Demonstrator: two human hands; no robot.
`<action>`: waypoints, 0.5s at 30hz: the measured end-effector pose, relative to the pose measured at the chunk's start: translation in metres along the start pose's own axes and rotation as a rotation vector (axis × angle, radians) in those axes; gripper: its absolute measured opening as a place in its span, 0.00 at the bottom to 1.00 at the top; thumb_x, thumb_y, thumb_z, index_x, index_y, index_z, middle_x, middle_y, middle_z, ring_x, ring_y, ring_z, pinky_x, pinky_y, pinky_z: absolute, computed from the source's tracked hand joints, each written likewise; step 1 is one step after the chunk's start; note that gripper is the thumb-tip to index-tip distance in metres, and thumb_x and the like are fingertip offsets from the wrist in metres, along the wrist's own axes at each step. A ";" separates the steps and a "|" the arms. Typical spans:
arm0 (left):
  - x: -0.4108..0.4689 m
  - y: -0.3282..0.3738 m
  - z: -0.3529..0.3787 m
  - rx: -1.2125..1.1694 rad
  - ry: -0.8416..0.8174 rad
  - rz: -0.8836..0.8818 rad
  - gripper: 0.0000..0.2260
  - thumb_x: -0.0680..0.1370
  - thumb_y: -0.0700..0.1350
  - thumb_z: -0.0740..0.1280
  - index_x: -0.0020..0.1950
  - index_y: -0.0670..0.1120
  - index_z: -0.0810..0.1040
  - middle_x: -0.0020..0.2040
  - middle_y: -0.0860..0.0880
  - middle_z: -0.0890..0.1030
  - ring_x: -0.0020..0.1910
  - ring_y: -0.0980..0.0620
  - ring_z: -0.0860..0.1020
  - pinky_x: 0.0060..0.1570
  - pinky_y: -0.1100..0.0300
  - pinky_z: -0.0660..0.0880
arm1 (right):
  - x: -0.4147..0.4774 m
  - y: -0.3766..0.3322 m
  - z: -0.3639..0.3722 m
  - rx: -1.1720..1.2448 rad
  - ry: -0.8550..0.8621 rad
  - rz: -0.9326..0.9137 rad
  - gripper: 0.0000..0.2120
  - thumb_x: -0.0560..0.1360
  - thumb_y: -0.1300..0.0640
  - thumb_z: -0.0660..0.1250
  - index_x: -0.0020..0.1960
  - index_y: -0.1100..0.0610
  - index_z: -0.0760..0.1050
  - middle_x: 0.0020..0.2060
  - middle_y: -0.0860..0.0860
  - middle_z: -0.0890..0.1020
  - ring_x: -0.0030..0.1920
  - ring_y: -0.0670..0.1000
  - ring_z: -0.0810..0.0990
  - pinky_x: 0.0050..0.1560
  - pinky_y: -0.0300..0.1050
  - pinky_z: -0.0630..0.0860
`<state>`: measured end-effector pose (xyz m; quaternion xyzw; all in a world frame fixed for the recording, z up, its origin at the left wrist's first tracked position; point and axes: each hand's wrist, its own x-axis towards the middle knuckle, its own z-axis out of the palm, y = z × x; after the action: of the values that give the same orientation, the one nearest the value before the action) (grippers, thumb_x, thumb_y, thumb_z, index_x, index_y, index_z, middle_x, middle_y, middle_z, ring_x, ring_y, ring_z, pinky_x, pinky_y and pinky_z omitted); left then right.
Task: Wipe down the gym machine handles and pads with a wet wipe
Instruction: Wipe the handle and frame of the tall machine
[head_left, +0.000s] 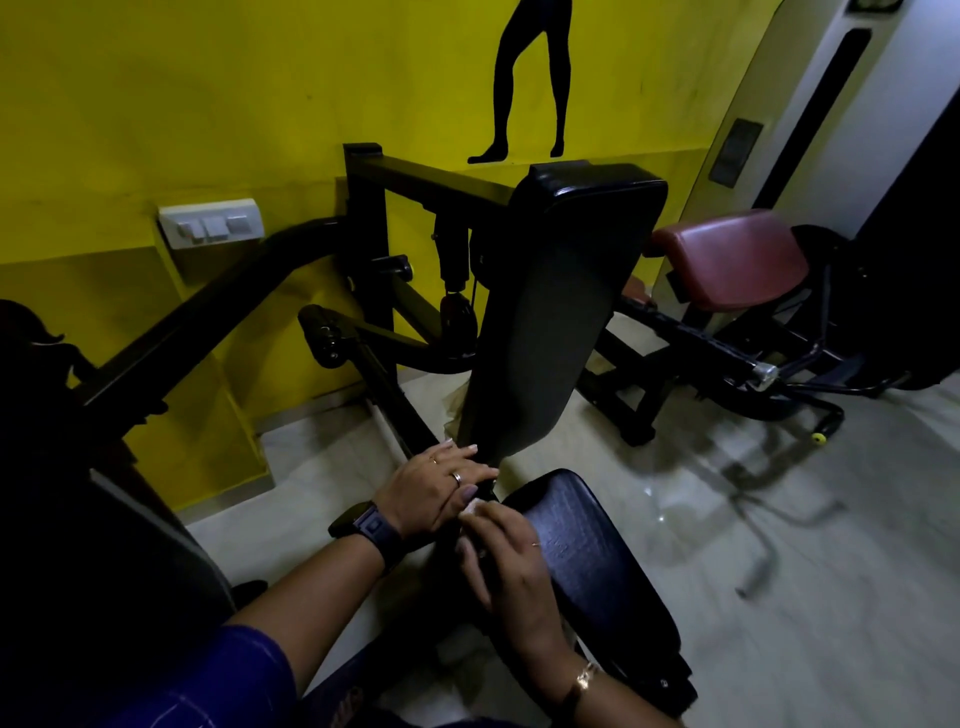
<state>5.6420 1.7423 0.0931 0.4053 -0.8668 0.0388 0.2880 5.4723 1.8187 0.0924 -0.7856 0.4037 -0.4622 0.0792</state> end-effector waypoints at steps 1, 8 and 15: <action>0.000 0.001 0.000 0.004 0.001 -0.003 0.27 0.85 0.52 0.44 0.62 0.44 0.80 0.57 0.47 0.83 0.62 0.46 0.79 0.68 0.56 0.61 | 0.002 -0.004 -0.002 0.066 0.024 0.131 0.11 0.77 0.54 0.64 0.57 0.56 0.79 0.55 0.48 0.78 0.60 0.39 0.73 0.63 0.33 0.68; -0.001 0.004 0.001 0.004 0.011 -0.034 0.27 0.85 0.53 0.43 0.62 0.45 0.81 0.56 0.47 0.84 0.61 0.47 0.79 0.68 0.56 0.61 | 0.020 0.000 0.000 0.436 -0.060 1.062 0.10 0.79 0.54 0.62 0.47 0.56 0.81 0.44 0.52 0.84 0.49 0.52 0.82 0.52 0.49 0.78; 0.000 0.003 0.001 -0.012 0.023 -0.039 0.27 0.85 0.53 0.43 0.62 0.45 0.81 0.56 0.47 0.84 0.61 0.47 0.79 0.68 0.56 0.62 | 0.032 -0.011 -0.005 1.417 0.050 1.718 0.16 0.83 0.53 0.52 0.57 0.63 0.73 0.46 0.61 0.81 0.35 0.54 0.82 0.27 0.47 0.80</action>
<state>5.6389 1.7441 0.0926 0.4199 -0.8556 0.0324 0.3010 5.4822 1.8045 0.1219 -0.0125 0.4597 -0.3954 0.7951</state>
